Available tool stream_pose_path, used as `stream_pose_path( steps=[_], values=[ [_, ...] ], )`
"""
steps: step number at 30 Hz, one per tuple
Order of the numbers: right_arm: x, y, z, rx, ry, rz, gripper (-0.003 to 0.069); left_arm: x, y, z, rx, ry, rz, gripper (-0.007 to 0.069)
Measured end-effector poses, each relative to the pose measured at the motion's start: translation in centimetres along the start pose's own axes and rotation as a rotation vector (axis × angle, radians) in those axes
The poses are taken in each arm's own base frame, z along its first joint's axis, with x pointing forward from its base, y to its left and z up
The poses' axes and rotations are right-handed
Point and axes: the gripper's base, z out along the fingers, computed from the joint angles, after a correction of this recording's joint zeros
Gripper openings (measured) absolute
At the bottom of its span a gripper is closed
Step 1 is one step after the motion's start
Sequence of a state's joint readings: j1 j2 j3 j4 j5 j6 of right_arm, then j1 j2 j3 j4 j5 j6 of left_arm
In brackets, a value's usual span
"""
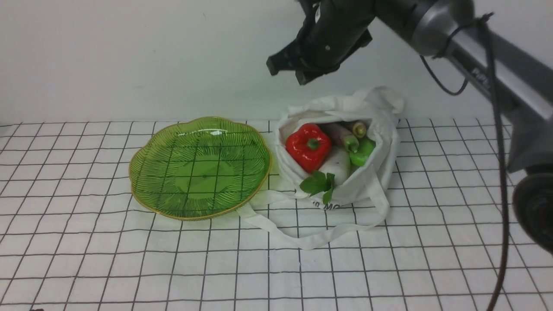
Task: Take vegetables from bag on white checkered tablecloth place on plate.
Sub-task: 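Reach for the red bell pepper in the white bag with the right gripper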
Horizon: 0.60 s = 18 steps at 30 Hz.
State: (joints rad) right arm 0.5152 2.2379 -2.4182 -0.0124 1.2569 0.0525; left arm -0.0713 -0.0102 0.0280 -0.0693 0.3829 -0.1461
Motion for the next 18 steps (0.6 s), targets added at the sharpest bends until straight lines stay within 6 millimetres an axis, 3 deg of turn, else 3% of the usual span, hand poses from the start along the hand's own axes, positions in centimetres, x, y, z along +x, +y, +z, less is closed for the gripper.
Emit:
stream_pose_path(
  steps=[4,8,10,15,17,18],
  values=[
    [-0.4,0.5,-1.6,-0.058,-0.024,0.036,-0.0006,0.0,0.0,0.0,0.0,0.0,0.0,-0.0008],
    [1.1,0.6,0.3,-0.069,0.059,0.043,0.0082,0.0,0.0,0.0,0.0,0.0,0.0,-0.0008],
    [2.2,0.6,1.8,-0.063,0.121,0.036,0.0165,0.0,0.0,0.0,0.0,0.0,0.0,-0.0008],
    [4.7,0.2,5.6,-0.012,0.244,-0.001,0.0492,0.0,0.0,0.0,0.0,0.0,0.0,-0.0008],
    [5.1,0.1,6.4,-0.001,0.261,-0.009,0.0552,0.0,0.0,0.0,0.0,0.0,0.0,-0.0008],
    [5.5,0.0,7.4,0.01,0.276,-0.016,0.0627,0.0,0.0,0.0,0.0,0.0,0.0,-0.0008]
  ],
)
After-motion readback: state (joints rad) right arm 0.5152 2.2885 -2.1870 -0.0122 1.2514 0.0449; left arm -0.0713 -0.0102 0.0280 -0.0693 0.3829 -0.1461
